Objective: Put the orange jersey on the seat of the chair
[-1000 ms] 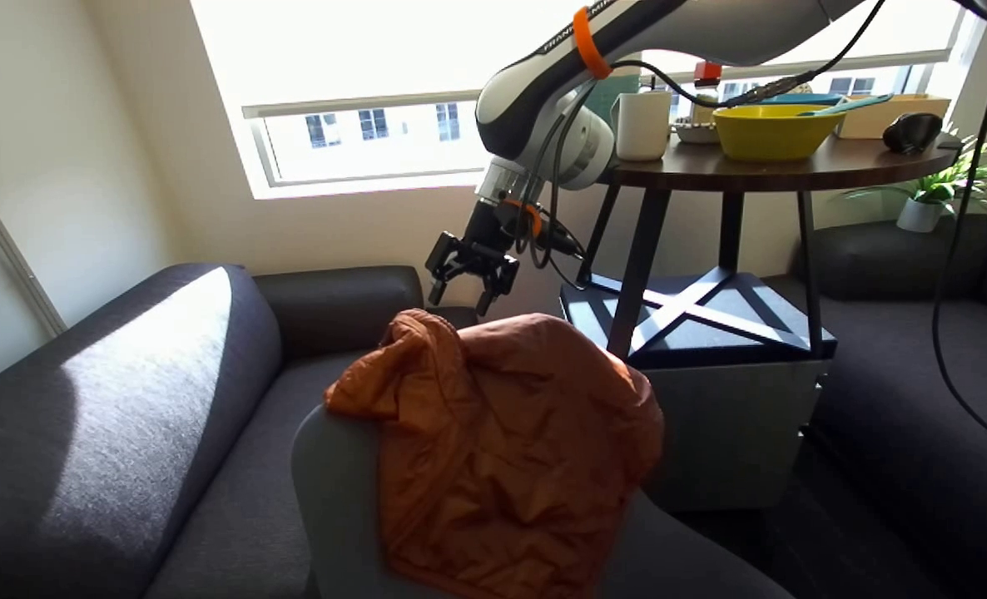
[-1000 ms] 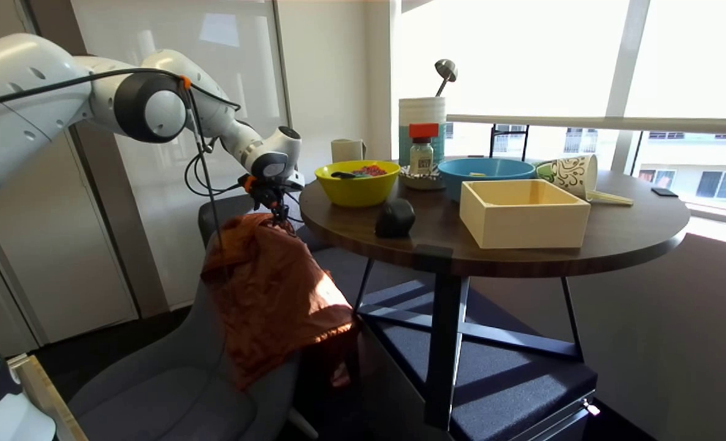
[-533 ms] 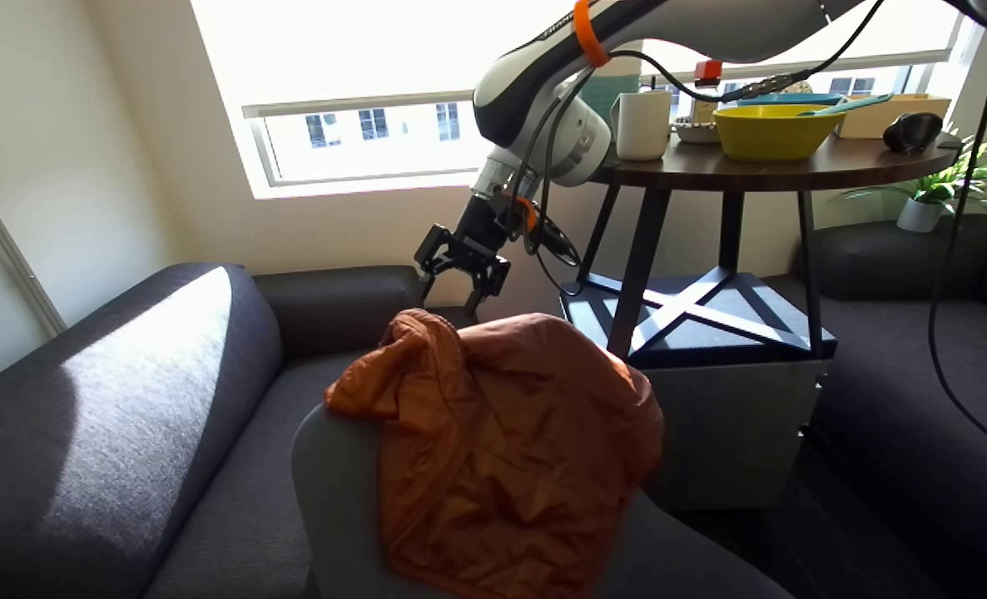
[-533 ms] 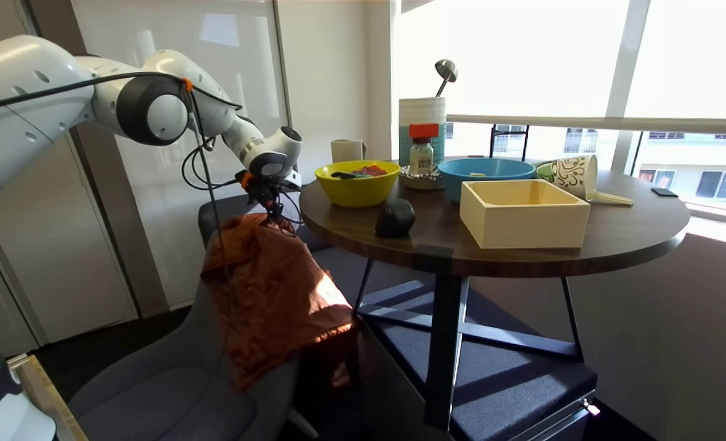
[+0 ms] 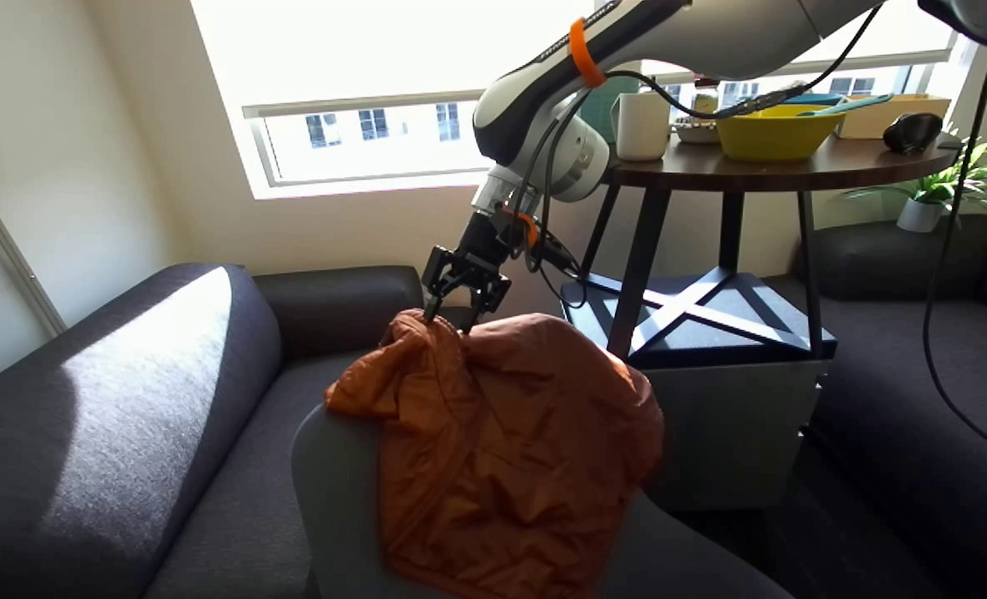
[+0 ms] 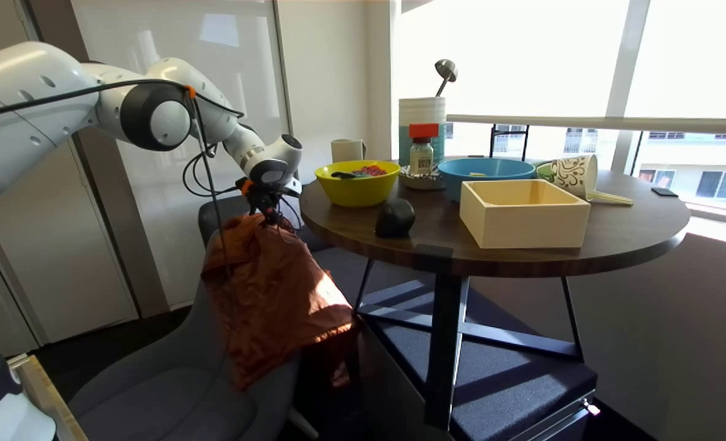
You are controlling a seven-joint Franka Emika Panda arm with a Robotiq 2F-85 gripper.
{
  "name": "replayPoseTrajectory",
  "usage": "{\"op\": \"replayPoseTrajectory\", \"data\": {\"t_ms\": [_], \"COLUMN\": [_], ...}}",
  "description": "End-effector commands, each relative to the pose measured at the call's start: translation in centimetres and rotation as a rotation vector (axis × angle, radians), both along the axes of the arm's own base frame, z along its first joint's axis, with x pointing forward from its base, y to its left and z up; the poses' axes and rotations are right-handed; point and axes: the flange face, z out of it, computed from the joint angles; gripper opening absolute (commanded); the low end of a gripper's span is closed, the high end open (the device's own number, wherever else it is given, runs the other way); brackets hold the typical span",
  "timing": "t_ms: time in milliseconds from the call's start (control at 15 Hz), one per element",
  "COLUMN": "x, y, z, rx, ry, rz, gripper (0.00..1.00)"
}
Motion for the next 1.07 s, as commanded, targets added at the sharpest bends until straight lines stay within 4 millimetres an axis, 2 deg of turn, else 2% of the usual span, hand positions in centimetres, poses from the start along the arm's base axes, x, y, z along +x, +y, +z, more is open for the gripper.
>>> {"op": "replayPoseTrajectory", "data": {"t_ms": [0, 267, 333, 400, 533, 733, 1000], "x": [0.5, 0.5, 0.6, 0.6, 0.6, 0.8, 1.0], "y": [0.6, 0.7, 0.7, 0.8, 0.9, 1.1, 1.2], "z": [-0.7, -1.0, -1.0, -0.9, -0.8, -0.2, 1.1], "rx": [0.027, 0.038, 0.042, 0.044, 0.053, 0.067, 0.102], "ry": [0.002, 0.003, 0.004, 0.002, -0.002, -0.013, -0.030], "rz": [-0.019, -0.028, -0.028, -0.030, -0.031, -0.036, -0.047], "gripper": [0.58, 0.51, 0.46, 0.23, 0.20, 0.00, 0.01]}}
